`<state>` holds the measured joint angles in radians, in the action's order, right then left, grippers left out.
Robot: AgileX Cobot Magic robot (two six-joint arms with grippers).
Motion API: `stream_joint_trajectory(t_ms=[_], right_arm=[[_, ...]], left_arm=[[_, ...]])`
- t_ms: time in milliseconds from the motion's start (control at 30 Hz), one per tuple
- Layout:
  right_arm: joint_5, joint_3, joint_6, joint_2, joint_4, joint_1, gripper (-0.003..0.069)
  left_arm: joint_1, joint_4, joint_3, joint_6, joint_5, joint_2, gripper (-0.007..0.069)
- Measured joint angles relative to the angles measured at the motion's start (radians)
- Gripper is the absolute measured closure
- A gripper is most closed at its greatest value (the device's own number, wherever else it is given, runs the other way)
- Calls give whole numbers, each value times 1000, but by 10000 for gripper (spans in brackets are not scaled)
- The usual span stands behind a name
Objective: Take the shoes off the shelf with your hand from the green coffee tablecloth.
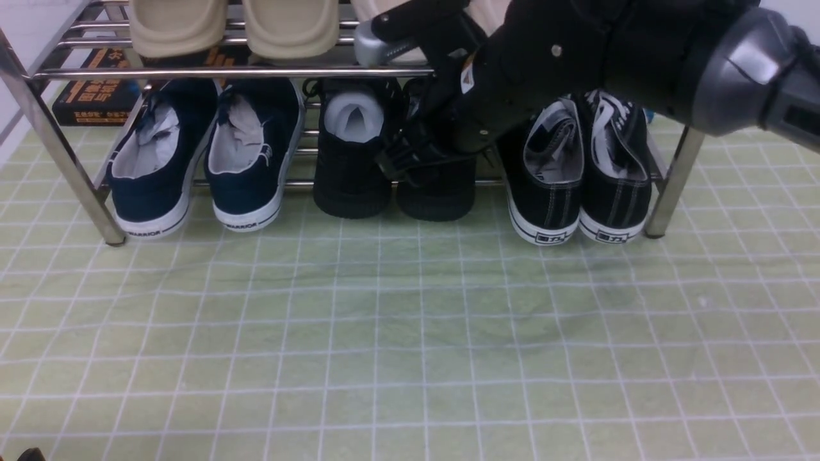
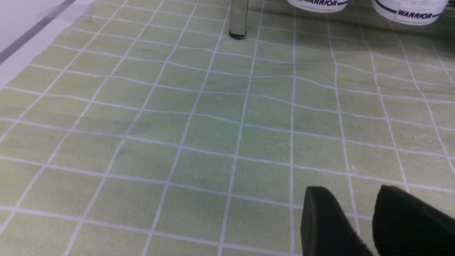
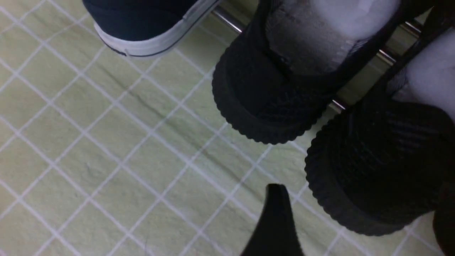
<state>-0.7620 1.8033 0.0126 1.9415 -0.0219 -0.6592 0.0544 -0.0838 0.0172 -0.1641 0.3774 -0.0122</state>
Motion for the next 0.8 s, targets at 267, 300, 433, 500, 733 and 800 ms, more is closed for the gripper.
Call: stream_joint_trajectory(t_ms=[267,300,433,500,733,800], right_arm=[[-231,2,109,-50,66,0,102],[-254,3,129,-55,83,0,104],[-305,7,246,-40,190,0,111],[-307,9,289,-21,248,0,111],[-287,9,411,68,405,0,111],[-273,9,428,79,430,0,111]], left_arm=[[0,0,0,0,0,0,383],[0,0,0,0,0,0,383],[0,0,0,0,0,0,383],[0,0,0,0,0,0,383],[0,0,0,0,0,0,383],[0,0,0,0,0,0,383]])
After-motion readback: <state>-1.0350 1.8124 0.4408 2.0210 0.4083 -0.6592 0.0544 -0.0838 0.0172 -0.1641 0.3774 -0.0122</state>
